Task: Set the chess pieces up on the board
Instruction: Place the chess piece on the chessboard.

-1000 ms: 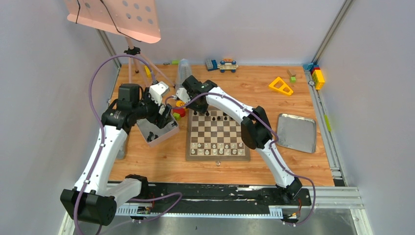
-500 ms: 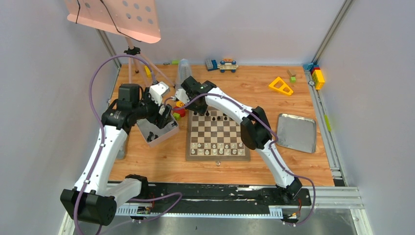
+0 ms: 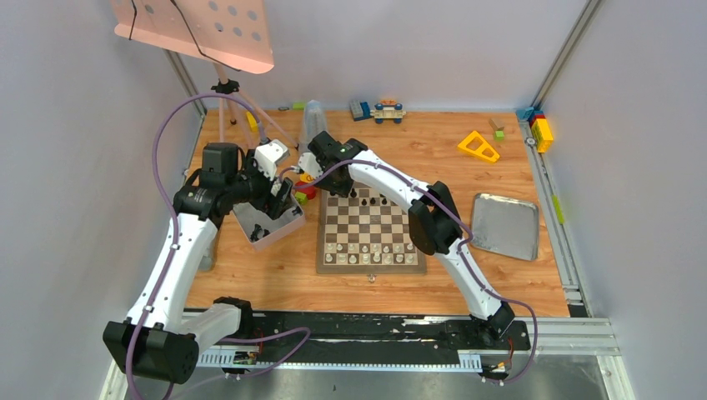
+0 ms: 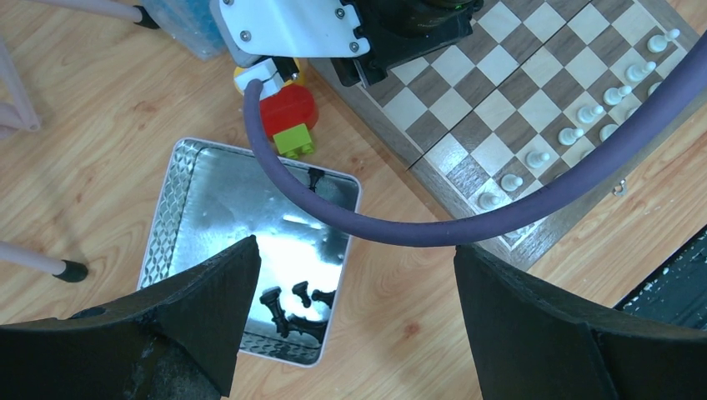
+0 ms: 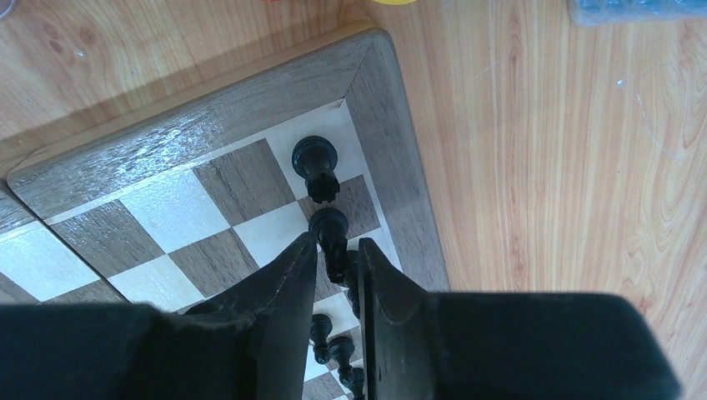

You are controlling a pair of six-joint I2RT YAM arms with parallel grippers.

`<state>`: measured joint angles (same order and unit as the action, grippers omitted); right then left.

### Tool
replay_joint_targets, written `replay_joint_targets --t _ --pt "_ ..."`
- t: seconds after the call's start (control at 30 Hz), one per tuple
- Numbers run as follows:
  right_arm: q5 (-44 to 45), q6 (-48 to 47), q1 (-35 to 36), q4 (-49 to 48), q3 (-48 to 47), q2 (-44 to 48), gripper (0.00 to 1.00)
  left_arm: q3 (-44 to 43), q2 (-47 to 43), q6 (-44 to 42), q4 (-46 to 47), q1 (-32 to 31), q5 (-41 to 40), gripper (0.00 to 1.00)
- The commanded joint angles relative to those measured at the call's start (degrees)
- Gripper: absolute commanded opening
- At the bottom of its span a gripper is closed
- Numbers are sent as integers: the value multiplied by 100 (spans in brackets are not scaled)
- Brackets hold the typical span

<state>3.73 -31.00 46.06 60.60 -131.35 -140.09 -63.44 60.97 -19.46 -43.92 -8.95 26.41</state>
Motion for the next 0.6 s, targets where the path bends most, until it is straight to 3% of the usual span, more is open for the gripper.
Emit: replay_joint_targets --t 0.0,0.27,0.57 --pt "115 19 29 -75 -219 54 27 9 -31 -39 118 38 -70 94" --pt "-83 194 -47 -274 -250 495 37 82 8 -190 76 212 -552 96" --pt "-1390 684 -266 -639 255 1769 44 -10 610 -726 -384 780 -1376 98"
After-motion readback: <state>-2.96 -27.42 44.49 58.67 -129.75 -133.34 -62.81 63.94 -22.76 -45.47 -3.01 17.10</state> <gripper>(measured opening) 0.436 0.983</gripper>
